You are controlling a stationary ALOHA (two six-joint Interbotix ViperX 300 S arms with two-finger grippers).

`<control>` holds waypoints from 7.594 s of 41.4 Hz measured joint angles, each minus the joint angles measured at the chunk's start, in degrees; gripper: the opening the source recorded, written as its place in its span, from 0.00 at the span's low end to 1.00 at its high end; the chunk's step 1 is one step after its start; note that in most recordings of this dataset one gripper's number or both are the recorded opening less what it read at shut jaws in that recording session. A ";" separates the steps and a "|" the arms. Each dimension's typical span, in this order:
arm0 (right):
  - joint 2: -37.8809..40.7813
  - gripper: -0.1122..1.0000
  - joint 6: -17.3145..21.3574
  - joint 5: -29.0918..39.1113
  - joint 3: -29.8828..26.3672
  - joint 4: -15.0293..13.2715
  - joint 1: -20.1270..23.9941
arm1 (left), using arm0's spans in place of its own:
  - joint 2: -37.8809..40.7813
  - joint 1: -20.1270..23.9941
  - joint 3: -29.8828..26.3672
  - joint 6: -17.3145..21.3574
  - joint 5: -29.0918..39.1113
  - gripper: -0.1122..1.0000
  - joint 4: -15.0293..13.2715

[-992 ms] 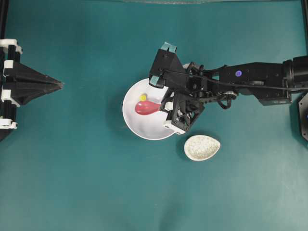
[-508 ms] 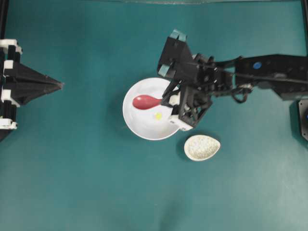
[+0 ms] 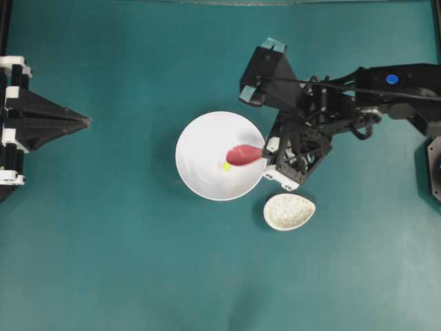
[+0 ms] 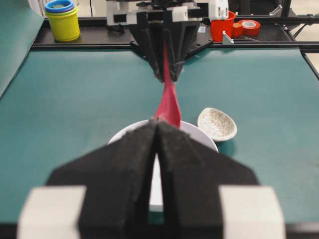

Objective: Scoop the yellow hexagonal prism block from the bowl with a spoon using the right arm.

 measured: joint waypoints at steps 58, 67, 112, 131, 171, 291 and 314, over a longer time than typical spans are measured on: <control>14.68 0.30 -0.35 10.90 -11.69 2.02 -0.18 | -0.09 -0.09 0.00 0.00 0.00 0.11 0.09; 15.91 0.30 -0.53 8.61 -11.69 2.11 -0.62 | -0.18 0.00 0.00 0.00 0.00 0.11 0.00; 16.35 0.30 -0.62 -6.94 -7.38 -2.81 -1.76 | -0.18 0.00 0.00 0.00 0.00 0.11 0.00; 15.73 0.10 -0.18 -11.87 -4.66 -3.43 -1.76 | -0.18 0.00 0.09 0.00 0.00 0.11 0.00; 6.86 0.65 -21.09 -7.12 -4.22 -8.35 1.32 | -0.18 0.00 0.00 0.00 0.00 0.11 0.00; -1.14 0.34 -15.82 5.36 -0.26 -14.33 4.57 | -0.09 0.00 0.00 0.00 0.09 0.11 0.00; -8.26 0.33 -2.99 10.72 1.58 -14.24 15.38 | 0.09 0.00 0.09 0.00 -0.35 0.11 0.00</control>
